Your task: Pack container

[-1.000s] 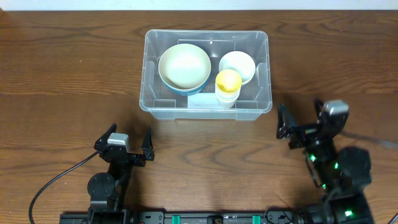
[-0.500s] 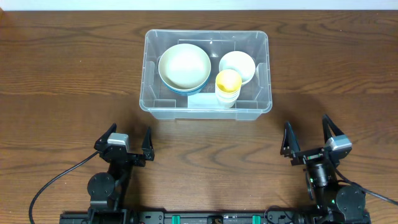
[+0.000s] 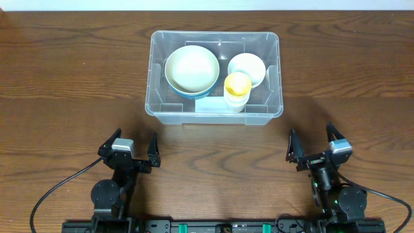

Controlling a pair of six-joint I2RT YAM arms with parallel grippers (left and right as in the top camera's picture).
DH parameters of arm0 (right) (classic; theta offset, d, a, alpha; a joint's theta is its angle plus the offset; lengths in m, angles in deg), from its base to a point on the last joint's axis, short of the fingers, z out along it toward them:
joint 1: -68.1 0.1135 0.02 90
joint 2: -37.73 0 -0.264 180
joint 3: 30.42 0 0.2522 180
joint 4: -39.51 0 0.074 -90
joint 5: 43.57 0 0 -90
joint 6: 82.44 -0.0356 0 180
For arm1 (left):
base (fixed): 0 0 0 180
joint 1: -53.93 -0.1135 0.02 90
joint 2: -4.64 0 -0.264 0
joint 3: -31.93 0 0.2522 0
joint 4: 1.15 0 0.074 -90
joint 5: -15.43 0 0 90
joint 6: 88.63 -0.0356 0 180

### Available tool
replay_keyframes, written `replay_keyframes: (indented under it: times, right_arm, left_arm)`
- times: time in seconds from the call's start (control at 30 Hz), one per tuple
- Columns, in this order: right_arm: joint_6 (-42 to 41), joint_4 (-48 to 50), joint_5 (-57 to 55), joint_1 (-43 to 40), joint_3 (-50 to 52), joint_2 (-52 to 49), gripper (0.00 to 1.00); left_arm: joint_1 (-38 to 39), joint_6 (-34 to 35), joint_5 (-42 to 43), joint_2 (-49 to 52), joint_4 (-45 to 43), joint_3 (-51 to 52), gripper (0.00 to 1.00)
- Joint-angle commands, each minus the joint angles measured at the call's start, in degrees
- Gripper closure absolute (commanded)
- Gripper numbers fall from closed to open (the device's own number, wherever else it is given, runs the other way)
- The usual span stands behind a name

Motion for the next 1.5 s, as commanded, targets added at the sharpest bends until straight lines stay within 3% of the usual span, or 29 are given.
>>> replay_keyframes:
  times: [0.0, 0.17, 0.5, 1.47]
  right_arm:
    - [1.18, -1.36, -0.63, -0.72, 0.37, 0.39, 0.01]
    - [1.18, -7.34, -0.70, -0.70, 0.37, 0.39, 0.01]
    - [9.11, -7.34, -2.12, -0.72, 0.37, 0.39, 0.01]
    - [9.07, -7.17, -1.44, -0.70, 0.37, 0.37, 0.01]
  left_arm:
    - [-0.28, -0.31, 0.63, 0.09, 1.95, 1.05, 0.02]
    - [-0.28, -0.31, 0.63, 0.09, 1.95, 1.05, 0.02]
    - [-0.28, -0.33, 0.63, 0.09, 1.95, 1.05, 0.02]
    - [-0.28, -0.31, 0.63, 0.09, 1.95, 1.05, 0.02]
